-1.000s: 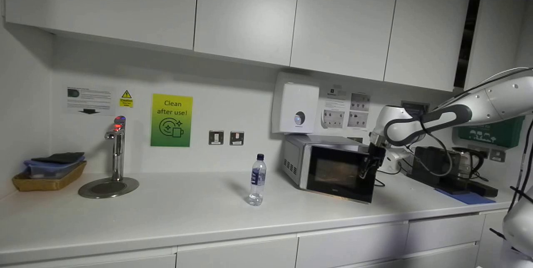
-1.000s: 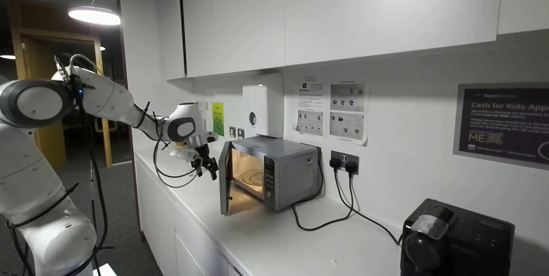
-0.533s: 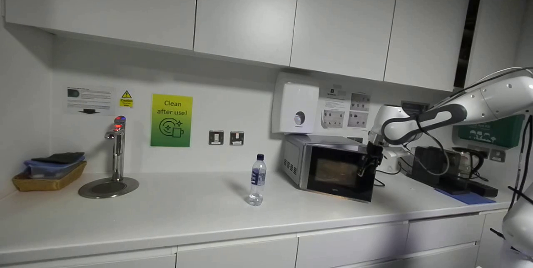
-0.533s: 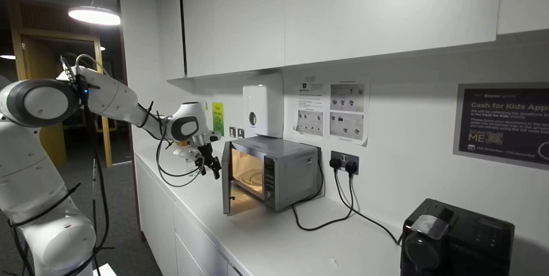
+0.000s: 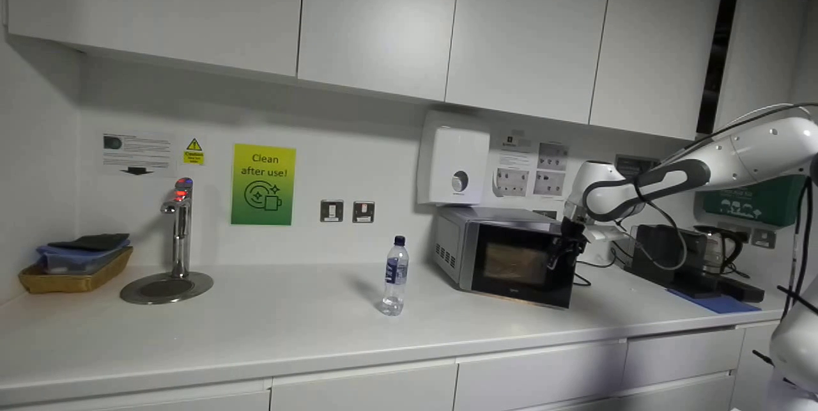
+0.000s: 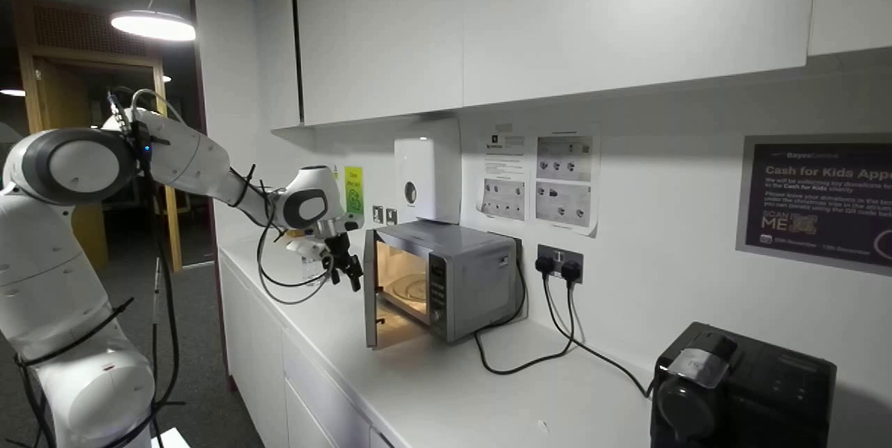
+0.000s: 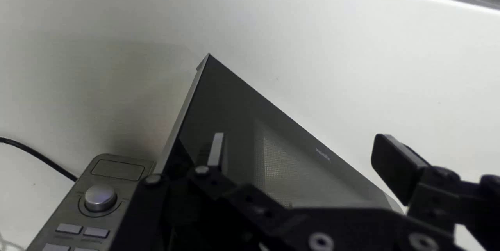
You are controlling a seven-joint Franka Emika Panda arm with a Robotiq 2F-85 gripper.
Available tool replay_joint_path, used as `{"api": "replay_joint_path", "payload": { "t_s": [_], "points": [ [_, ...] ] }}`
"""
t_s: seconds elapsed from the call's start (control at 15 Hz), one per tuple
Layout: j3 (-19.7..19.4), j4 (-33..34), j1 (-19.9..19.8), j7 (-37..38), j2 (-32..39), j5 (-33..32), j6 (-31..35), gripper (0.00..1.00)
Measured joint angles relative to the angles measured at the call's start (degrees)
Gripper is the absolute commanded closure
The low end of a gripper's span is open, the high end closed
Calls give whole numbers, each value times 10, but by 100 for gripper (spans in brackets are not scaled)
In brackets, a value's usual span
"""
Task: Close the microwave door
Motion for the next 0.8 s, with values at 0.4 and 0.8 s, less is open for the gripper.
{"api": "replay_joint_path", "payload": {
  "t_s": [0.4,0.8],
  "points": [
    [-2,8,-15,23,7,-18,0,0],
    [-2,9,-25,55,8,-27,0,0]
  ]
}}
